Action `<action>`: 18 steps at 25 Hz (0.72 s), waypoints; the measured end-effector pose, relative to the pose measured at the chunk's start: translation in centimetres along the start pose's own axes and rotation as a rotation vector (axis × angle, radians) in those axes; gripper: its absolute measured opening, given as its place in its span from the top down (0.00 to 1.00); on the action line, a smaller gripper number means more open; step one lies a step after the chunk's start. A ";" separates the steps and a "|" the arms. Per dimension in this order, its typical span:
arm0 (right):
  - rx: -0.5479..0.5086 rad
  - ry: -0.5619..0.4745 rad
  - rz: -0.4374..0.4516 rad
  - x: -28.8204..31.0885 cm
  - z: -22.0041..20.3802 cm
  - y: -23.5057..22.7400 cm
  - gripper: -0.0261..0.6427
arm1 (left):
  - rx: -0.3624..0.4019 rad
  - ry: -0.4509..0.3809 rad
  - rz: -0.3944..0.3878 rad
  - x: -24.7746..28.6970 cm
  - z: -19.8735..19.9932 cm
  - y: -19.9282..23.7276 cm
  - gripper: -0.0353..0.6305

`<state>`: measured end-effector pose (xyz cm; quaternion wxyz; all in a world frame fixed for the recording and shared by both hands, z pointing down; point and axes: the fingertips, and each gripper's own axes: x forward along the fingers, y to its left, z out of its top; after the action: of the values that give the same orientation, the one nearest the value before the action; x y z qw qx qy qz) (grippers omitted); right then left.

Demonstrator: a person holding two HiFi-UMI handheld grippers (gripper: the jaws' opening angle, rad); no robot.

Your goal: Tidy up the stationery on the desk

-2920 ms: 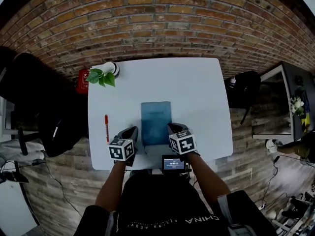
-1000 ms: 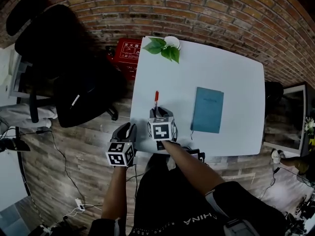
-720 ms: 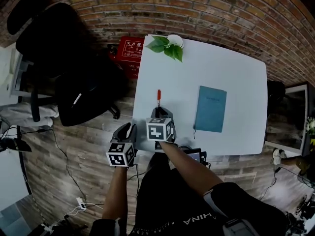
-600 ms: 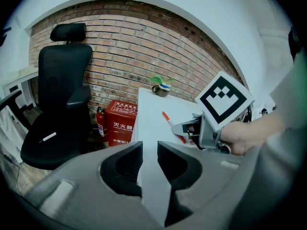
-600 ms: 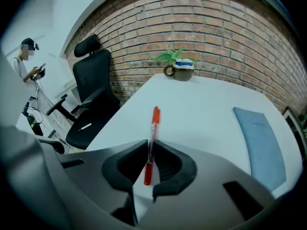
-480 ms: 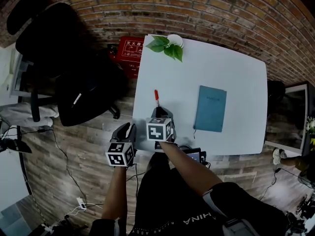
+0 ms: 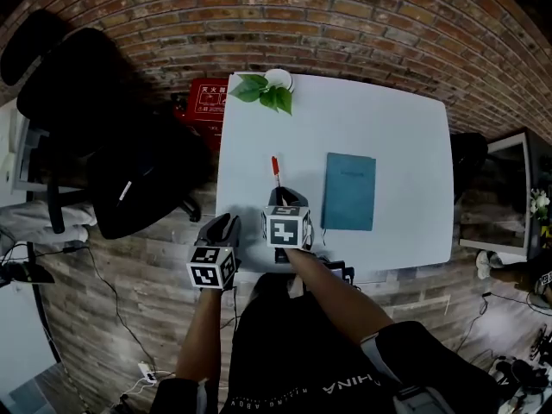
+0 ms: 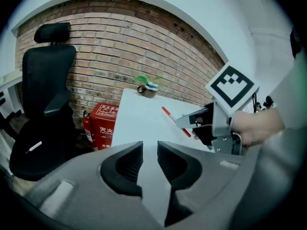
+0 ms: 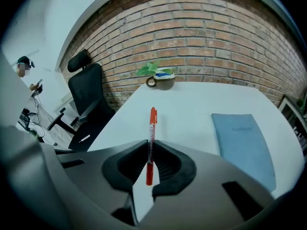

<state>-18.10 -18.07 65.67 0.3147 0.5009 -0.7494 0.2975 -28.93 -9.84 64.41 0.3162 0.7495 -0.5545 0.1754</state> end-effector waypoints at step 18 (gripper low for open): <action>0.138 -0.091 -0.166 -10.8 0.8 -23.9 0.89 | 0.184 0.056 -0.158 8.7 3.7 -14.7 0.89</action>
<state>7.35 -20.30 59.99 0.2688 0.5946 -0.6966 0.2982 -12.56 -15.90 62.88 0.2740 0.8116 -0.4663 0.2210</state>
